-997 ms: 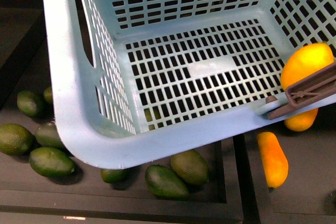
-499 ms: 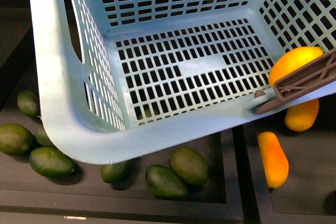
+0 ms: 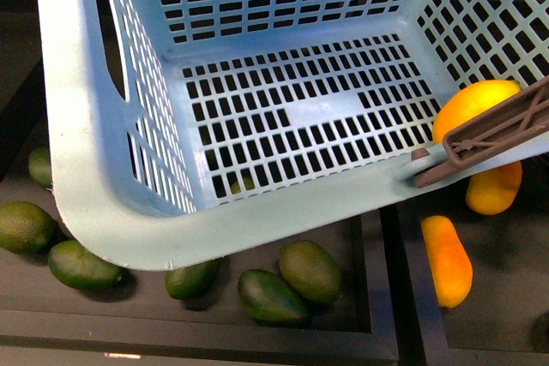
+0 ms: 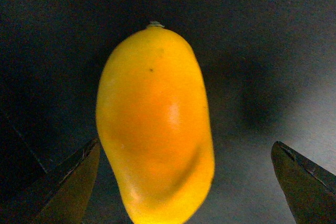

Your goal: Pick lemon and mango into basket

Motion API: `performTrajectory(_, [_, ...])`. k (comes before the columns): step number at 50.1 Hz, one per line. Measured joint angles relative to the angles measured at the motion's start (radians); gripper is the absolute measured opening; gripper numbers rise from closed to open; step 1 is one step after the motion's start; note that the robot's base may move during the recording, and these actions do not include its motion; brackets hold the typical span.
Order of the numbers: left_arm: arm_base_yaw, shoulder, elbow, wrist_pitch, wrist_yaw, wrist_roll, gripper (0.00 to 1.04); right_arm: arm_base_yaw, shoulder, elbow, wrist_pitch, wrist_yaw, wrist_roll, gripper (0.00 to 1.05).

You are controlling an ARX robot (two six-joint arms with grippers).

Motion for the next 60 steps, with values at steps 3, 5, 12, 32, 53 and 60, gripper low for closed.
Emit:
performTrajectory(3, [0.0,0.0,0.0,0.0,0.0,0.0,0.05,0.008,0.02,0.033,-0.013,0.002,0.009,0.96])
performTrajectory(5, [0.0,0.0,0.0,0.0,-0.001,0.0,0.05,0.013,0.034,0.054,-0.021,0.005,0.013,0.96])
performTrajectory(12, [0.0,0.0,0.0,0.0,-0.004,0.0,0.05,0.026,0.087,0.111,-0.05,0.019,0.016,0.96])
performTrajectory(32, [0.0,0.0,0.0,0.0,-0.003,0.0,0.05,0.042,0.139,0.167,-0.08,0.061,0.032,0.64])
performTrajectory(53, [0.0,0.0,0.0,0.0,-0.003,0.0,0.05,-0.168,-0.258,-0.19,0.052,0.01,0.043,0.62])
performTrajectory(60, [0.0,0.0,0.0,0.0,-0.004,0.0,0.05,-0.255,-0.542,-0.335,0.037,-0.044,0.029,0.62])
